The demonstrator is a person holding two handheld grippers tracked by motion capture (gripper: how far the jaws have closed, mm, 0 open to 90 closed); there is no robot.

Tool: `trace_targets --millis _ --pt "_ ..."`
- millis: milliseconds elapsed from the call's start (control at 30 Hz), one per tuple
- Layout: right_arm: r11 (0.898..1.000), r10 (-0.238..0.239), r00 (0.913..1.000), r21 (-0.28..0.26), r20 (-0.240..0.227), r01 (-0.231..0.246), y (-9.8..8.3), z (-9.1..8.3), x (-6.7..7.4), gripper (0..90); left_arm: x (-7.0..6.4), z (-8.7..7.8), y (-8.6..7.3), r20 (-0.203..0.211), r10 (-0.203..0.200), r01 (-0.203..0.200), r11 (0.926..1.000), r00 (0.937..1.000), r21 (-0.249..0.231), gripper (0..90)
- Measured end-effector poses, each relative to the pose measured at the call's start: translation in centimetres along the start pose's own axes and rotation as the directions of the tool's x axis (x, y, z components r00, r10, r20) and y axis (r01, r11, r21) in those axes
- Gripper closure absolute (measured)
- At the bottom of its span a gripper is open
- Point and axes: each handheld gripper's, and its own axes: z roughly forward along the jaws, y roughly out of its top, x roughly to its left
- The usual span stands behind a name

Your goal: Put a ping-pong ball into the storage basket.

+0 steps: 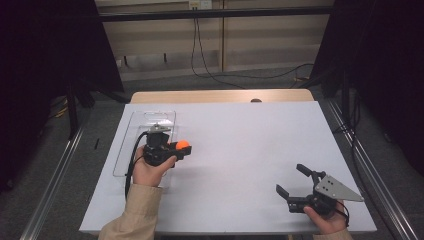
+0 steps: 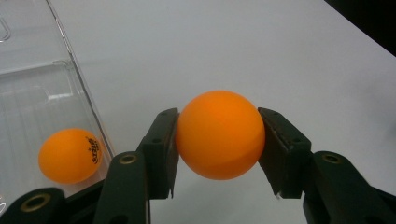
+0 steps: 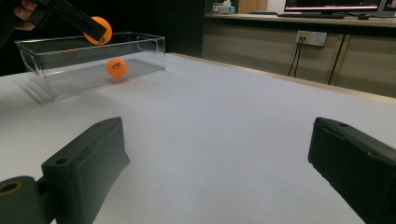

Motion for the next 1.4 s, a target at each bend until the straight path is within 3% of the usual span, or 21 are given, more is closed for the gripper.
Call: trace_targets --millis 1400 --pt "1.000 0.001 1.0000 -0.002 -0.001 -0.001 0.0 0.0 0.0 3.6 1.1 -1.2 0.0 -0.019 -0.029 0.028 0.9994 0.9994 -0.019 50.9"
